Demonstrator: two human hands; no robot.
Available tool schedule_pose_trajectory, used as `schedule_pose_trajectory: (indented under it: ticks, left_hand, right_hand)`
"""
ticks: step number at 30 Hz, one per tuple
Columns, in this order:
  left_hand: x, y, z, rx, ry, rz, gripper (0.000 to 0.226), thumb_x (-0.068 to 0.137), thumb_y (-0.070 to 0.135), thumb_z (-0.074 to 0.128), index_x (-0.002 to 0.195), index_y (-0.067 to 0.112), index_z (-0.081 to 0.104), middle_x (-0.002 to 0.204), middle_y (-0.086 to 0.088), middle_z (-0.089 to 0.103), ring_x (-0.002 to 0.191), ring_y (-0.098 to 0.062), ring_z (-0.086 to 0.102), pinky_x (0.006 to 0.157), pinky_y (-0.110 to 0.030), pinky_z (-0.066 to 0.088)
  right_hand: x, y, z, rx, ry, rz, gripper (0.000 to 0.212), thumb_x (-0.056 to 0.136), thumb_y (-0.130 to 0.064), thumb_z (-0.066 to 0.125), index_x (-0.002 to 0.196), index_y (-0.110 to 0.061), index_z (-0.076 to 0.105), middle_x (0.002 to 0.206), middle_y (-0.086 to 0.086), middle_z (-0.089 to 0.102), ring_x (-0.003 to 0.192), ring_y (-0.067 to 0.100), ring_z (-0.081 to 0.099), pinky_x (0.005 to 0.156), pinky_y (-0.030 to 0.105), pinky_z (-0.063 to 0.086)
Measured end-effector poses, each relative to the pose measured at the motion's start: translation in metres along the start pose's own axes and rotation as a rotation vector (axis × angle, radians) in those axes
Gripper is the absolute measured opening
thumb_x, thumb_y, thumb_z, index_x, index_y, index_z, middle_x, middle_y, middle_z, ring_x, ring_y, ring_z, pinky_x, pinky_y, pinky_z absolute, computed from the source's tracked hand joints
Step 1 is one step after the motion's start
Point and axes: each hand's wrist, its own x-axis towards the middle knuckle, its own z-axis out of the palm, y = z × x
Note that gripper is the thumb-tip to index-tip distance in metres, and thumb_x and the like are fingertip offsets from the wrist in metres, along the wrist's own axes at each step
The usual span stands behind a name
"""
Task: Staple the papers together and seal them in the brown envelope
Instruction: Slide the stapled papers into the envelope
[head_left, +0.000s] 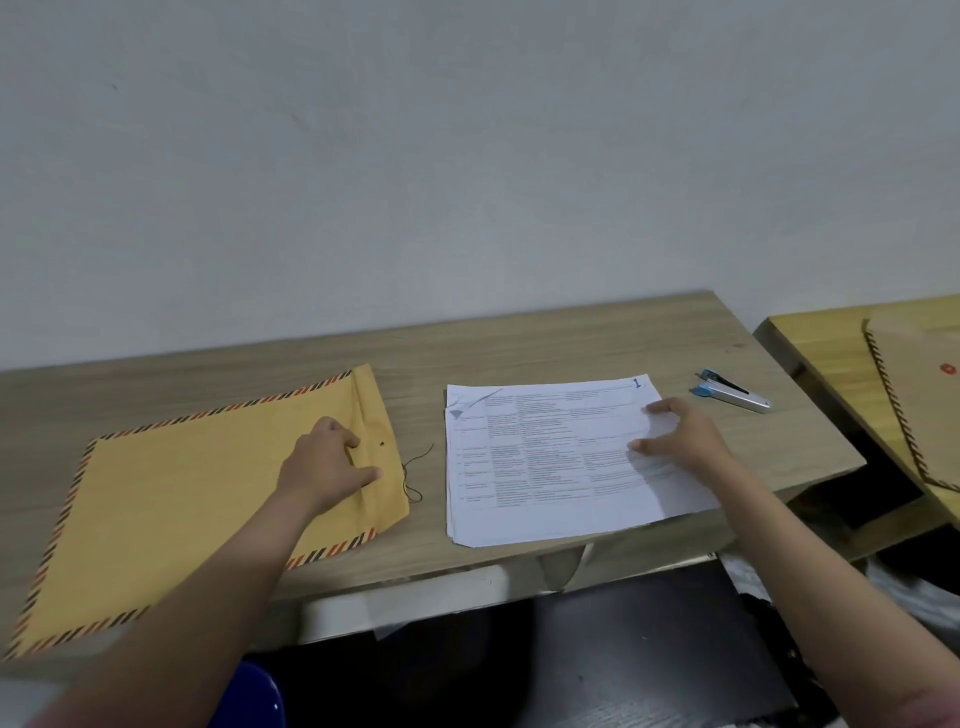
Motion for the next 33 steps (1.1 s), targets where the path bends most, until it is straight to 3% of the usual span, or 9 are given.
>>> schedule_pose_trajectory:
  ticks: [5,8,11,13,17,19,25,28,33]
  left_hand:
    - [-0.004,0.001,0.0,-0.004,0.017,-0.005,0.062,0.068,0.046,0.078,0.118,0.014,0.061,0.126,0.0,0.048,0.111,-0.022,0.051,0.085,-0.037,0.048]
    - [-0.007,0.002,0.0,-0.017,0.018,0.004,0.063,0.068,0.046,0.079,0.118,0.014,0.06,0.126,0.0,0.048,0.112,-0.022,0.051,0.086,-0.037,0.048]
    - [-0.01,0.002,-0.001,-0.034,-0.001,0.014,0.07,0.062,0.05,0.081,0.119,0.017,0.059,0.126,0.002,0.047,0.113,-0.02,0.049,0.086,-0.036,0.048]
    - [-0.013,0.003,-0.002,-0.025,-0.013,0.013,0.078,0.056,0.055,0.082,0.121,0.018,0.058,0.126,0.004,0.046,0.113,-0.019,0.047,0.086,-0.036,0.048]
    - [-0.016,0.005,-0.002,0.04,-0.016,0.022,0.084,0.054,0.061,0.08,0.124,0.022,0.054,0.129,0.006,0.044,0.114,-0.016,0.046,0.086,-0.036,0.048]
    - [-0.018,0.005,-0.003,0.05,-0.015,0.046,0.081,0.057,0.06,0.079,0.124,0.023,0.054,0.129,0.008,0.044,0.113,-0.014,0.045,0.084,-0.033,0.048]
    - [-0.022,0.0,-0.001,-0.01,-0.088,0.135,0.077,0.059,0.049,0.08,0.126,0.023,0.053,0.129,0.011,0.043,0.115,-0.013,0.042,0.088,-0.035,0.049]
    - [-0.025,-0.003,-0.002,-0.075,-0.14,0.184,0.074,0.061,0.043,0.082,0.127,0.021,0.055,0.125,0.011,0.044,0.113,-0.014,0.045,0.093,-0.037,0.047]
    - [-0.027,0.003,-0.006,-0.107,-0.159,0.236,0.057,0.072,0.018,0.073,0.126,0.014,0.057,0.116,0.014,0.041,0.078,-0.007,0.053,0.074,-0.027,0.047]
  right_hand:
    - [-0.011,0.0,-0.001,0.348,-0.243,-0.052,0.047,0.078,0.0,0.071,0.122,-0.012,0.059,0.127,0.008,0.053,0.09,0.011,0.06,0.08,0.028,0.048]
    - [-0.014,-0.009,-0.005,0.355,-0.245,-0.156,0.042,0.082,-0.004,0.068,0.121,-0.018,0.06,0.132,0.005,0.053,0.104,0.013,0.058,0.086,0.029,0.048]
    - [-0.014,-0.021,-0.017,0.383,-0.278,-0.263,0.04,0.082,-0.007,0.069,0.114,-0.03,0.064,0.138,-0.001,0.05,0.128,0.016,0.045,0.106,0.044,0.041]
    - [-0.014,-0.033,-0.026,0.46,-0.291,-0.298,0.039,0.083,-0.002,0.065,0.112,-0.029,0.065,0.136,-0.002,0.051,0.128,0.019,0.046,0.109,0.046,0.038]
    - [-0.022,-0.063,-0.047,0.524,-0.319,-0.335,0.043,0.087,0.009,0.053,0.124,-0.012,0.055,0.133,0.001,0.05,0.106,0.007,0.057,0.082,0.014,0.052]
    - [-0.022,-0.072,-0.053,0.505,-0.348,-0.343,0.045,0.087,0.01,0.053,0.128,-0.009,0.054,0.128,0.001,0.053,0.098,0.002,0.062,0.074,0.011,0.053]
    - [-0.021,-0.103,-0.038,0.408,-0.502,-0.258,0.04,0.085,0.006,0.059,0.118,-0.017,0.062,0.113,-0.001,0.065,0.081,0.012,0.071,0.063,0.022,0.056]
    - [-0.009,-0.113,-0.026,0.311,-0.522,-0.23,0.041,0.08,0.004,0.065,0.115,-0.017,0.065,0.115,0.01,0.066,0.091,0.025,0.069,0.075,0.033,0.056]
    - [0.002,-0.128,-0.014,0.242,-0.499,-0.17,0.039,0.079,0.005,0.064,0.113,-0.014,0.066,0.116,0.016,0.065,0.099,0.035,0.066,0.085,0.041,0.053]
